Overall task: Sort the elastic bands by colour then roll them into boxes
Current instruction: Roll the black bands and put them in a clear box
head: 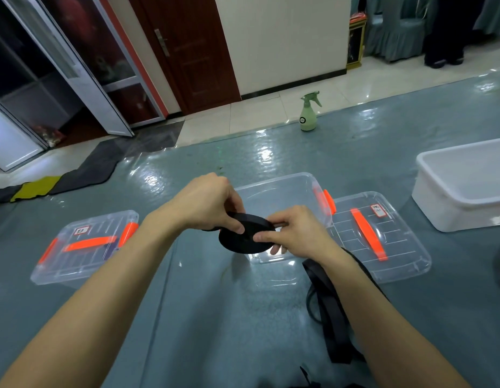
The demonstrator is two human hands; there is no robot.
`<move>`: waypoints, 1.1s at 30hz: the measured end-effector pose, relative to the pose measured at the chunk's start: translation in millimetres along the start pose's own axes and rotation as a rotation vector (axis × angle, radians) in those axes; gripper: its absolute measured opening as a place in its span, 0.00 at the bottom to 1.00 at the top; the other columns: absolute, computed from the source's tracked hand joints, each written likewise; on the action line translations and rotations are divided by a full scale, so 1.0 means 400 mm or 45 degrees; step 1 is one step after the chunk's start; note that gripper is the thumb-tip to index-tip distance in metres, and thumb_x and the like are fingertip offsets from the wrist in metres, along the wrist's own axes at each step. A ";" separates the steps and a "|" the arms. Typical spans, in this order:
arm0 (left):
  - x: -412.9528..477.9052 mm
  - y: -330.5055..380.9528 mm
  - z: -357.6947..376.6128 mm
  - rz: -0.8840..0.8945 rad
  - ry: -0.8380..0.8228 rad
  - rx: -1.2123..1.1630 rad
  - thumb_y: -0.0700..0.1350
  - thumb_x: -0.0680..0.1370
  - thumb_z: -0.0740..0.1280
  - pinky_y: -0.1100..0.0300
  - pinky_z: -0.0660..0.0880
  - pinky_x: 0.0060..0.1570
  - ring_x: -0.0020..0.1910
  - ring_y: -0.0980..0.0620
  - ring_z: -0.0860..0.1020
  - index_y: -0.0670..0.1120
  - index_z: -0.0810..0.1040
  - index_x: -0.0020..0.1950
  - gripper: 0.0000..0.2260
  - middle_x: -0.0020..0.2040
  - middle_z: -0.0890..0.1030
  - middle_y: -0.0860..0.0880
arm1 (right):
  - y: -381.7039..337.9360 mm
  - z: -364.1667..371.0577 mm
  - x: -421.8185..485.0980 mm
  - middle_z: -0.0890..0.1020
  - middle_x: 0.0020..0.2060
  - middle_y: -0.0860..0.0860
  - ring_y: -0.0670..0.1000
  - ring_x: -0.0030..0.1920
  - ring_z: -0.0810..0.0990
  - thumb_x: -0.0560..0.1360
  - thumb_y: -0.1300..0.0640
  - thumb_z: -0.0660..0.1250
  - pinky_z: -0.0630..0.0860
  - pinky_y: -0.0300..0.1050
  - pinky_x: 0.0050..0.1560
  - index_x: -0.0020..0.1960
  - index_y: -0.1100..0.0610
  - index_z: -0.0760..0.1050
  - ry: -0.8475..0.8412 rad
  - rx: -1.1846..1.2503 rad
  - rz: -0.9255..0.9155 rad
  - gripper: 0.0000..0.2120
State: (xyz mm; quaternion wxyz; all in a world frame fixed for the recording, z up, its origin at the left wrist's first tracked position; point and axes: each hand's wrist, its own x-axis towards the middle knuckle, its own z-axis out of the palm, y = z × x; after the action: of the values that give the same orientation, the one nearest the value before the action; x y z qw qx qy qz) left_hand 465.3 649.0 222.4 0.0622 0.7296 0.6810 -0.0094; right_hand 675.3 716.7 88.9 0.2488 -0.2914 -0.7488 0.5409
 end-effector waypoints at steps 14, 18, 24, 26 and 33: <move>0.003 -0.009 0.063 0.072 0.486 -1.428 0.50 0.82 0.74 0.54 0.83 0.47 0.45 0.43 0.85 0.50 0.77 0.55 0.08 0.46 0.86 0.37 | -0.035 -0.054 -0.017 0.89 0.40 0.61 0.58 0.33 0.89 0.70 0.48 0.84 0.83 0.42 0.34 0.48 0.53 0.90 0.291 0.747 -0.005 0.12; 0.015 -0.002 0.074 0.014 0.709 -1.530 0.50 0.75 0.79 0.53 0.85 0.54 0.51 0.46 0.88 0.53 0.89 0.53 0.08 0.52 0.90 0.44 | -0.029 -0.052 -0.015 0.89 0.43 0.62 0.56 0.33 0.88 0.70 0.47 0.84 0.83 0.42 0.34 0.51 0.54 0.90 0.313 0.822 0.006 0.14; 0.023 -0.004 0.090 -0.016 0.827 -1.618 0.45 0.78 0.79 0.60 0.84 0.50 0.50 0.50 0.89 0.54 0.88 0.63 0.14 0.50 0.90 0.50 | -0.020 -0.034 -0.008 0.90 0.46 0.61 0.56 0.33 0.88 0.71 0.46 0.83 0.83 0.42 0.35 0.52 0.54 0.90 0.330 0.886 0.022 0.14; 0.031 0.000 0.101 -0.041 0.889 -1.587 0.40 0.79 0.79 0.61 0.83 0.48 0.46 0.53 0.87 0.52 0.87 0.59 0.12 0.46 0.87 0.53 | -0.016 -0.026 -0.006 0.89 0.46 0.61 0.56 0.34 0.88 0.70 0.43 0.83 0.83 0.42 0.35 0.52 0.54 0.90 0.341 0.898 0.019 0.18; 0.047 -0.001 0.157 -0.160 0.758 -1.632 0.37 0.81 0.76 0.58 0.85 0.47 0.47 0.51 0.87 0.44 0.86 0.62 0.10 0.47 0.88 0.50 | 0.012 -0.021 0.004 0.90 0.48 0.58 0.57 0.35 0.89 0.70 0.43 0.82 0.83 0.43 0.36 0.53 0.54 0.90 0.438 0.916 0.064 0.18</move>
State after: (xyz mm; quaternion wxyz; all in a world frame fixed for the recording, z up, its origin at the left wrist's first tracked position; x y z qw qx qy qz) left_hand 470.9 661.2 158.2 0.2901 0.4801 0.5814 0.5894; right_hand 680.9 724.5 86.7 0.4435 -0.2902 -0.4514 0.7178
